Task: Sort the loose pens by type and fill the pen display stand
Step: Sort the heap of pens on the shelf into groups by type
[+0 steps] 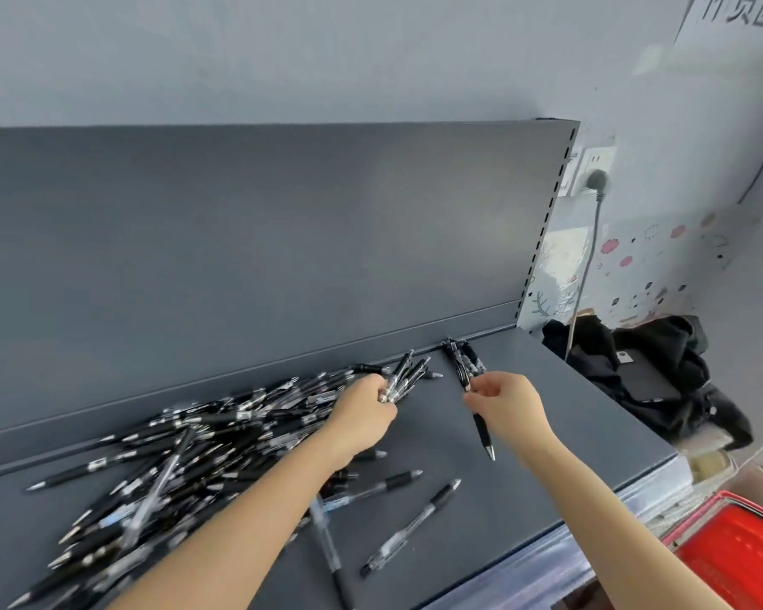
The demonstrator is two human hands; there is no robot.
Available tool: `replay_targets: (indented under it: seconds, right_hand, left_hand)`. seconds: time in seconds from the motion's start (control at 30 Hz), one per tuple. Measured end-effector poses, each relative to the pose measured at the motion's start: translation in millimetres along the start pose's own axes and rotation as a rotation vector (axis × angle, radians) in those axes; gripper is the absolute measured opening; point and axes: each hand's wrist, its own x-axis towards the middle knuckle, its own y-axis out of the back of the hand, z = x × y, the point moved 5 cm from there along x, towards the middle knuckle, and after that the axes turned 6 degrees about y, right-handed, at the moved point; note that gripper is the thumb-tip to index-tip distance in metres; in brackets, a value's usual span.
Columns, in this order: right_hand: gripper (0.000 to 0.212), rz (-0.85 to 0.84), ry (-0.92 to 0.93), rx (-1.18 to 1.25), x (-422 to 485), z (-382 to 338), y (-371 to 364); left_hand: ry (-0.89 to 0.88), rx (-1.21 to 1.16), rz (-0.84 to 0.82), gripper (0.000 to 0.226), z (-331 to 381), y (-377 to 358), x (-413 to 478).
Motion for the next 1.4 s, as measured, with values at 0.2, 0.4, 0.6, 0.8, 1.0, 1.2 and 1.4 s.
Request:
replay_targets:
  seconds: [0.2,0.4,0.6,0.8,1.0,1.2,1.4]
  right_hand:
    - [0.014,-0.015,-0.033,-0.068,47.5,30.2,26.1]
    - [0.022,-0.032,0.002,-0.21,81.7,44.9,38.9]
    - [0.019,-0.083,0.004,-0.297,106.5,52.8,34.8]
    - [0.024,-0.132,0.053,-0.292,114.2,52.4,27.6]
    - [0.025,-0.19,0.137,-0.319,111.4,49.3,23.8]
    - [0.049,-0.245,0.14,-0.335,105.1,49.3,15.7]
    - [0.061,-0.333,0.302,-0.622,79.4,30.3,-12.3]
  left_hand:
    - [0.109,-0.008,0.042,0.018,33.8,-53.9,45.0]
    - [0.14,0.04,0.081,0.018,65.9,-81.2,62.6]
    - [0.199,-0.068,0.094,0.009,79.1,-94.9,77.8]
    - [0.12,0.047,0.089,0.01,75.3,-91.4,88.1]
    - [0.07,0.066,0.011,0.02,57.4,-77.9,94.8]
    - [-0.116,0.35,0.114,0.038,62.4,-65.0,85.6]
    - [-0.168,0.773,0.09,0.041,45.4,-52.3,81.0]
